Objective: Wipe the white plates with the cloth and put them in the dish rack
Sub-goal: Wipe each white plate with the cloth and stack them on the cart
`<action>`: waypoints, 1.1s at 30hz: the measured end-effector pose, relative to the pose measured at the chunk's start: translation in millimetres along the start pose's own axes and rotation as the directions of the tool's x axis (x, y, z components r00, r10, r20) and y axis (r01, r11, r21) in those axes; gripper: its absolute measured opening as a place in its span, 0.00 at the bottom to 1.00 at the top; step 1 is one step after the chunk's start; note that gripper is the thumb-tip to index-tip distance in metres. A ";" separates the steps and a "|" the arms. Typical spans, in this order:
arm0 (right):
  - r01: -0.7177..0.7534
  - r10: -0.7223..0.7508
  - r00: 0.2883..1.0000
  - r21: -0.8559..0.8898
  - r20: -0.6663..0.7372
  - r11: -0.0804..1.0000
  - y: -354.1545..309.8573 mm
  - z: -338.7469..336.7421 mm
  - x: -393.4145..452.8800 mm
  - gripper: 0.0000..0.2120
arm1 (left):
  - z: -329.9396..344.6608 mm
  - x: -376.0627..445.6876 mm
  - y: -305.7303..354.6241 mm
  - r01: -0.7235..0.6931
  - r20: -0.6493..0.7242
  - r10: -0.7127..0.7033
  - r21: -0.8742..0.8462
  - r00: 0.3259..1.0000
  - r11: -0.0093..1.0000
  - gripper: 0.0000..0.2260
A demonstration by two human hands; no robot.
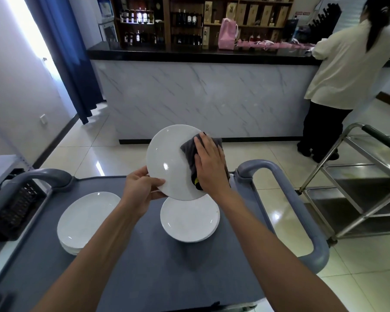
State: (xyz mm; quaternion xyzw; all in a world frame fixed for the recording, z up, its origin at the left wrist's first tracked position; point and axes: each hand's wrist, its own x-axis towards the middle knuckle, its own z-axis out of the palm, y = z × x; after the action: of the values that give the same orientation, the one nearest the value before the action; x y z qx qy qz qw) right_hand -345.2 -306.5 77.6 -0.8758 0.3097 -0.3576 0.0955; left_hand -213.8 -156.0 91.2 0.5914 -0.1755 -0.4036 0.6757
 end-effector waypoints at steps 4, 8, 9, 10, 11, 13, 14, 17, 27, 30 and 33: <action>0.030 -0.030 1.000 0.027 0.008 0.999 -14.6 5.0 1.2 0.24 | -4.0 -3.8 -1.1 0.006 0.026 -0.007 0.031 1.000 0.999 0.17; 0.105 -0.107 0.994 0.060 0.025 0.993 -30.4 8.7 0.6 0.23 | -4.7 -8.2 -5.0 0.028 0.058 -0.031 0.044 0.998 0.999 0.18; 0.133 -0.136 0.990 0.068 0.034 0.989 -34.2 9.9 0.5 0.23 | -4.5 -8.9 -5.5 0.033 0.068 -0.036 0.044 0.997 0.998 0.18; 0.165 -0.169 0.985 0.076 0.046 0.983 -37.6 11.0 -0.3 0.23 | -4.5 -9.5 -5.9 0.037 0.073 -0.040 0.044 0.997 0.998 0.18; 0.197 -0.203 0.977 0.082 0.059 0.977 -40.5 12.1 -1.5 0.23 | -5.1 -9.7 -6.0 0.037 0.074 -0.040 0.044 0.996 0.998 0.18; 0.255 -0.263 0.961 0.093 0.084 0.962 -43.8 13.0 -5.7 0.23 | -7.3 -9.2 -6.1 0.028 0.070 -0.031 0.043 0.997 0.999 0.18; 0.280 -0.290 0.953 0.102 0.089 0.954 -44.1 12.6 -8.2 0.22 | -9.1 -8.8 -5.9 0.023 0.064 -0.026 0.037 0.998 0.999 0.18; 0.356 -0.368 0.925 0.124 0.090 0.926 -43.1 9.0 -17.4 0.23 | -14.6 -7.5 -4.8 0.012 0.051 -0.013 0.026 0.999 1.000 0.18; 0.397 -0.410 0.908 0.136 0.084 0.908 -29.2 0.3 -44.9 0.24 | -8.8 -10.0 -11.2 -0.002 0.103 -0.003 0.047 0.995 0.999 0.20; 0.397 -0.408 0.910 0.135 0.074 0.908 -37.6 2.7 -36.7 0.22 | -4.7 -8.8 -9.0 -0.013 0.150 -0.004 0.115 0.989 0.993 0.17; 0.400 -0.411 0.909 0.135 0.066 0.907 -42.6 5.1 -23.1 0.24 | -1.3 -8.8 -5.9 0.005 0.182 -0.032 0.144 0.983 0.990 0.15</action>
State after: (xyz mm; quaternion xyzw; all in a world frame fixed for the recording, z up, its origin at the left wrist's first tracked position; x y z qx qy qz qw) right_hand -334.3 -259.0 77.4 -0.9296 0.0945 -0.3461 0.0850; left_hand -220.3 -148.3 87.4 0.6001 -0.2599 -0.4492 0.6088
